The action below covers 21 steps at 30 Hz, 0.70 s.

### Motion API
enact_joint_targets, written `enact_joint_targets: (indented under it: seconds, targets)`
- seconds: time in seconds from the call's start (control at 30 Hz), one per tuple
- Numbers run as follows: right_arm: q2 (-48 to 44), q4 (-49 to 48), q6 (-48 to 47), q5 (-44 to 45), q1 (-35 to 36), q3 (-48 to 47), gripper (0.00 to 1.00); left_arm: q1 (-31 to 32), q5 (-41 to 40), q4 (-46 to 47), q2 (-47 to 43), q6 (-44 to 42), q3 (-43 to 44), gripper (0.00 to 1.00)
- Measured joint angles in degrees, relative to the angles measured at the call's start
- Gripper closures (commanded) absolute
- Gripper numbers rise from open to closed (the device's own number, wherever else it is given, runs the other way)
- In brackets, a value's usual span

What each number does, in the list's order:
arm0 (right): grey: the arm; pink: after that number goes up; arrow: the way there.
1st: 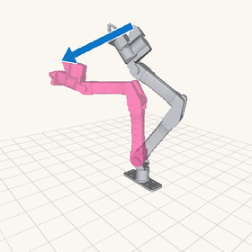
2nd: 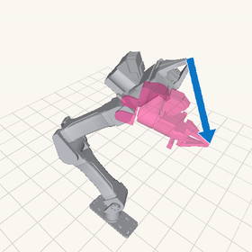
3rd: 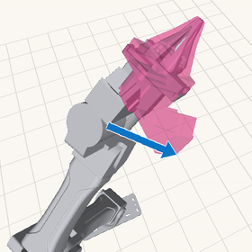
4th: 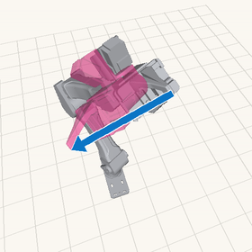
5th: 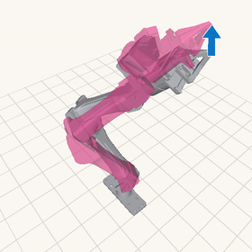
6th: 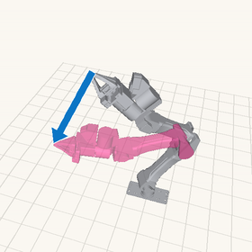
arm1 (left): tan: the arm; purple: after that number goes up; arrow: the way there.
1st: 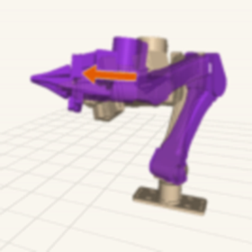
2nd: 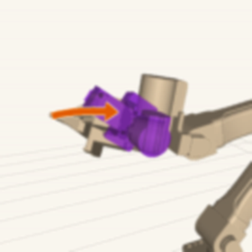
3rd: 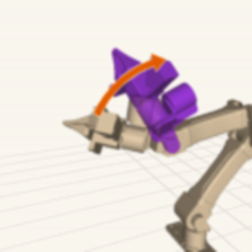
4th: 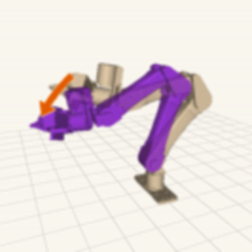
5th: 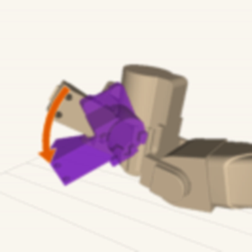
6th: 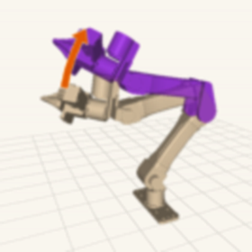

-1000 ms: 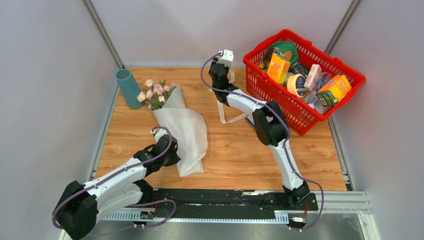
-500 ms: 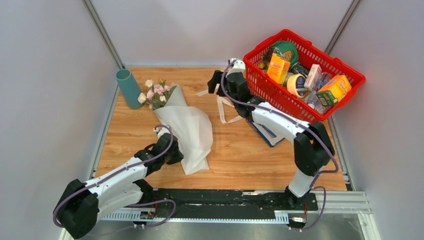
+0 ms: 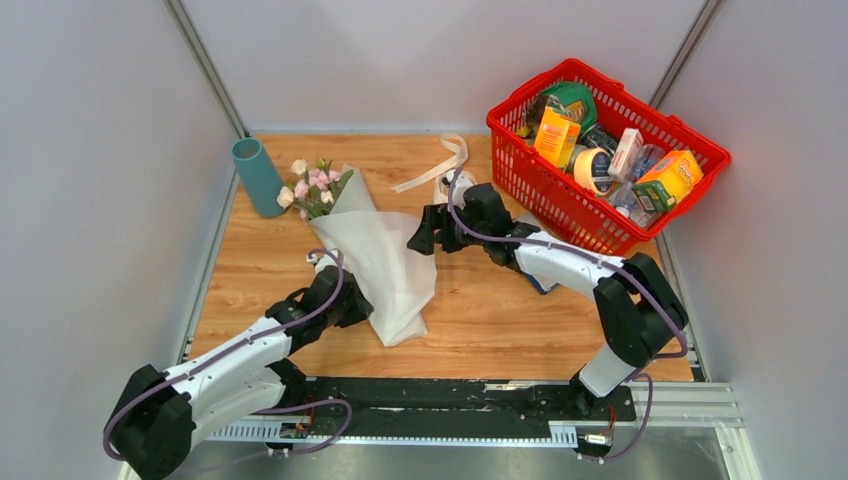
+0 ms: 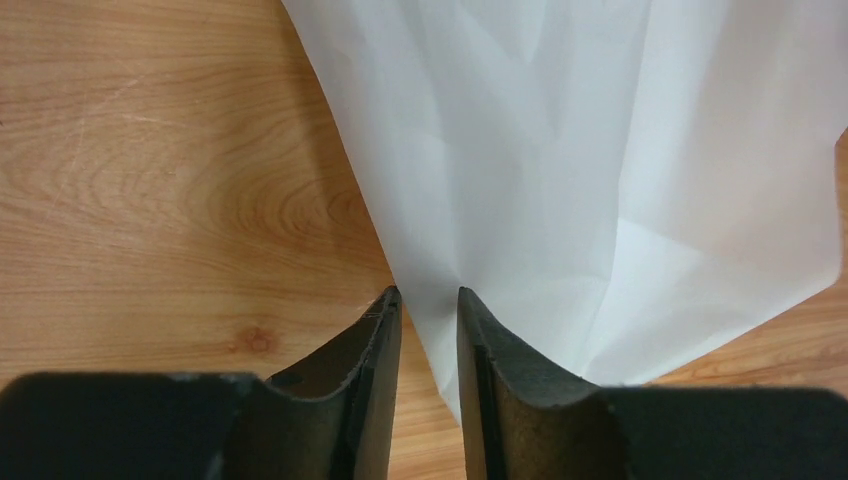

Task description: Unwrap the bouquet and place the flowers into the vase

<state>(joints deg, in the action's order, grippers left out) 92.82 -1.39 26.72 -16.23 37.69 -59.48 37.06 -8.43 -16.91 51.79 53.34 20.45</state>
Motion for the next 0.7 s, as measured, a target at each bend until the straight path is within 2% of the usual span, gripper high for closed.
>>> enact_joint_targets:
  seconds: [0.1, 0.17, 0.23, 0.5, 0.6, 0.63, 0.7]
  targets:
    - [0.2, -2.6, 0.4, -5.4, -0.1, 2.0, 0.1, 0.0, -0.2, -0.5, -0.7, 0.1, 0.0, 0.47]
    - [1.0, -4.1, 0.6, -8.0, -0.2, 2.8, 0.08, 0.0, -0.5, -1.5, -1.6, 0.1, 0.0, 0.42]
    - [1.9, -5.4, 0.9, -9.8, -0.2, 3.0, 0.07, 0.0, -1.1, -2.7, -2.9, 0.1, 0.1, 0.4]
    - [5.5, -11.3, 2.6, -14.6, -0.3, 3.2, 0.1, 0.0, -5.9, -6.7, -5.8, 0.1, 3.4, 0.41]
    - [7.2, -12.9, 2.9, -15.3, -0.3, 3.2, 0.19, 0.0, -7.1, -7.1, -4.7, 0.1, 4.2, 0.43]
    - [7.8, -13.2, 3.1, -15.7, -0.3, 3.2, 0.24, 0.0, -7.3, -7.2, -4.1, 0.1, 4.4, 0.44]
    - [8.9, -14.2, 3.7, -17.1, -0.3, 3.5, 0.42, 0.0, -7.3, -7.5, -3.3, 0.1, 4.5, 0.44]
